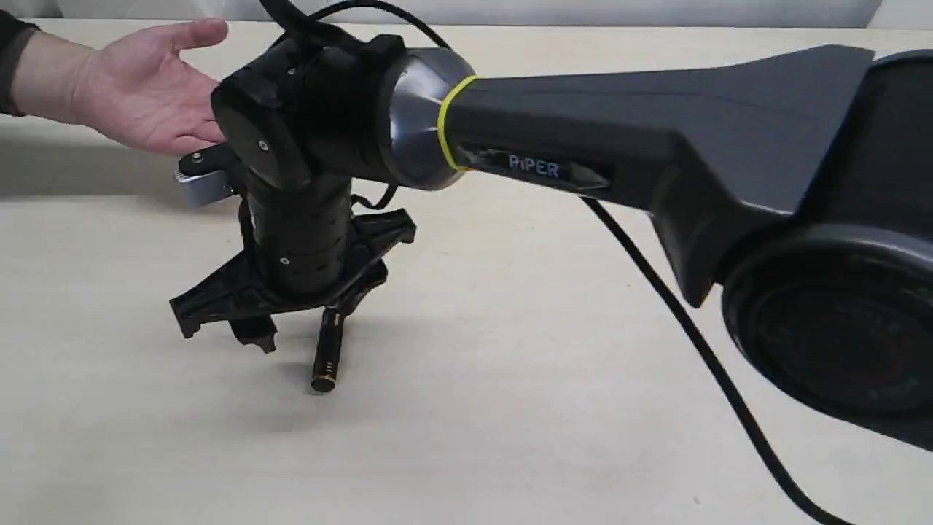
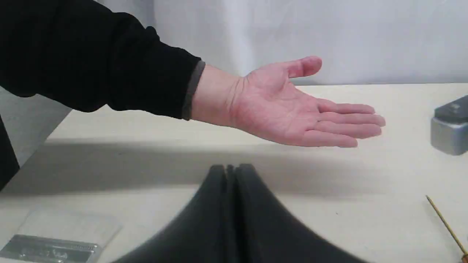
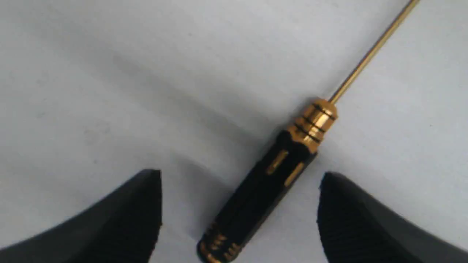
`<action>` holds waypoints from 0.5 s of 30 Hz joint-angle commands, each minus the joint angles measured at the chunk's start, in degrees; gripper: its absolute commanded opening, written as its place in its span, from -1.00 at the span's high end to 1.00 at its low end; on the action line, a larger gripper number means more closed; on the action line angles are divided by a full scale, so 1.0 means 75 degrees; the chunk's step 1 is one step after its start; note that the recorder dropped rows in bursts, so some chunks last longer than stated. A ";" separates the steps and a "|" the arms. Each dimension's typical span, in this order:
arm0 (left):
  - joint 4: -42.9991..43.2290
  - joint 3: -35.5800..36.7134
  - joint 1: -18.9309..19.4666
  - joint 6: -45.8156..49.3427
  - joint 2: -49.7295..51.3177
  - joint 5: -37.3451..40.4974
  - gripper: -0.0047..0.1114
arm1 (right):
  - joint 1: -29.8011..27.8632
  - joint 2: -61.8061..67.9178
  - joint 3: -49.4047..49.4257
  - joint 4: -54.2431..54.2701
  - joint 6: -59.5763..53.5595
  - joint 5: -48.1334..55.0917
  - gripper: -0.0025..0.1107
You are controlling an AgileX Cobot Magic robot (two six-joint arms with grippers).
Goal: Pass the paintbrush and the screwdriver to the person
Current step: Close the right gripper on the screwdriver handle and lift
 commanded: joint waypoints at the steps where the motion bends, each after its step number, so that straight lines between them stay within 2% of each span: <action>1: -0.0003 0.0015 -0.0063 -0.0015 -0.0019 -0.0048 0.92 | -0.0017 0.0171 -0.0008 -0.0442 0.0409 -0.0116 -0.17; 9: -0.0024 0.0015 -0.0063 -0.0015 -0.0019 -0.0044 0.92 | -0.0017 0.0639 -0.0008 -0.0477 0.0688 -0.0279 -0.13; 11: -0.0024 0.0015 -0.0063 -0.0015 -0.0019 -0.0044 0.92 | -0.0017 0.0763 -0.0008 -0.0477 0.0706 -0.0264 -0.01; 15: -0.0024 0.0015 -0.0063 -0.0015 -0.0019 -0.0044 0.92 | -0.0017 0.0864 -0.0008 -0.0477 0.0706 -0.0062 0.44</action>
